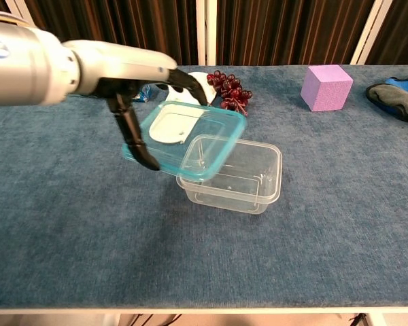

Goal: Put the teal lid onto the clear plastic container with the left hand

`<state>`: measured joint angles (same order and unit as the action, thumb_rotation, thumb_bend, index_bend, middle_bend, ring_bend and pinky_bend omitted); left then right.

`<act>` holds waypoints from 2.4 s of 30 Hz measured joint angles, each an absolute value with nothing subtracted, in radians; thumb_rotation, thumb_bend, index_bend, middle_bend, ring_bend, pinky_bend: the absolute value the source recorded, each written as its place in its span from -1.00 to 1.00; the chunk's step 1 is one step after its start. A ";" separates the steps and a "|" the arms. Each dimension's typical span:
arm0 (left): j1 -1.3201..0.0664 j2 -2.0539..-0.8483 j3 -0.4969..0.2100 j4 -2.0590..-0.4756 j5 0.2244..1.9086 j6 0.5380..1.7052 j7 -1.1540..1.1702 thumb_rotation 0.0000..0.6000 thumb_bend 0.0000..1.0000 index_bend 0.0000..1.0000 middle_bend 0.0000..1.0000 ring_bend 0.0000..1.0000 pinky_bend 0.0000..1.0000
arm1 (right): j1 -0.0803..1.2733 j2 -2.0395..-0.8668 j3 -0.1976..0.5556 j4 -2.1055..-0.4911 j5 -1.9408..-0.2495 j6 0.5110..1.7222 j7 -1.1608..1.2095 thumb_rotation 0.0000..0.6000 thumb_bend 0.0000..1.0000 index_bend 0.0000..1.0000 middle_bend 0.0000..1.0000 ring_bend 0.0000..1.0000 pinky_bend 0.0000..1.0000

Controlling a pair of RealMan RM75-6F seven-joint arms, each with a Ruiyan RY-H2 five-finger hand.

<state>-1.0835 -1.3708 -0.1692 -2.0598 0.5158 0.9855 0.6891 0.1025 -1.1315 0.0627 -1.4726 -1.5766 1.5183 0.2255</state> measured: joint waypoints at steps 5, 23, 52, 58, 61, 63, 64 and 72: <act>-1.182 -1.454 -0.194 -2.036 0.349 1.036 0.764 1.00 -0.62 -0.43 -0.87 -1.00 -1.00 | 0.098 -1.125 0.063 -1.463 -1.567 1.520 0.240 1.00 -0.96 -1.00 -0.83 -1.00 -1.00; -1.431 -1.698 -0.363 -1.853 -0.091 1.226 0.908 1.00 -0.62 -0.43 -0.87 -1.00 -1.00 | 0.112 -1.128 0.060 -1.437 -1.573 1.502 0.278 1.00 -0.96 -1.00 -0.83 -1.00 -1.00; -1.429 -1.788 -0.405 -1.788 -0.136 1.334 1.017 1.00 -0.62 -0.43 -0.87 -1.00 -1.00 | 0.114 -1.141 0.052 -1.408 -1.576 1.503 0.310 1.00 -0.96 -1.00 -0.83 -1.00 -1.00; -1.422 -1.798 -0.415 -1.784 -0.128 1.339 1.036 1.00 -0.62 -0.43 -0.87 -1.00 -1.00 | 0.111 -1.141 0.050 -1.408 -1.577 1.506 0.309 1.00 -0.96 -1.00 -0.83 -1.00 -1.00; -1.418 -1.800 -0.419 -1.780 -0.130 1.338 1.047 1.00 -0.62 -0.43 -0.87 -1.00 -1.00 | 0.110 -1.140 0.050 -1.409 -1.576 1.507 0.309 1.00 -0.96 -1.00 -0.83 -1.00 -1.00; -1.412 -1.800 -0.422 -1.779 -0.132 1.335 1.053 1.00 -0.62 -0.43 -0.87 -1.00 -1.00 | 0.110 -1.140 0.050 -1.410 -1.575 1.508 0.309 1.00 -0.96 -1.00 -0.83 -1.00 -1.00; -1.410 -1.799 -0.423 -1.778 -0.132 1.333 1.054 1.00 -0.62 -0.43 -0.87 -1.00 -1.00 | 0.110 -1.141 0.050 -1.410 -1.575 1.508 0.309 1.00 -0.96 -1.00 -0.83 -1.00 -1.00; -1.397 -1.791 -0.431 -1.767 -0.144 1.315 1.079 1.00 -0.64 -0.58 -0.89 -1.00 -1.00 | 0.110 -1.142 0.049 -1.409 -1.575 1.508 0.308 1.00 -0.96 -1.00 -0.83 -1.00 -1.00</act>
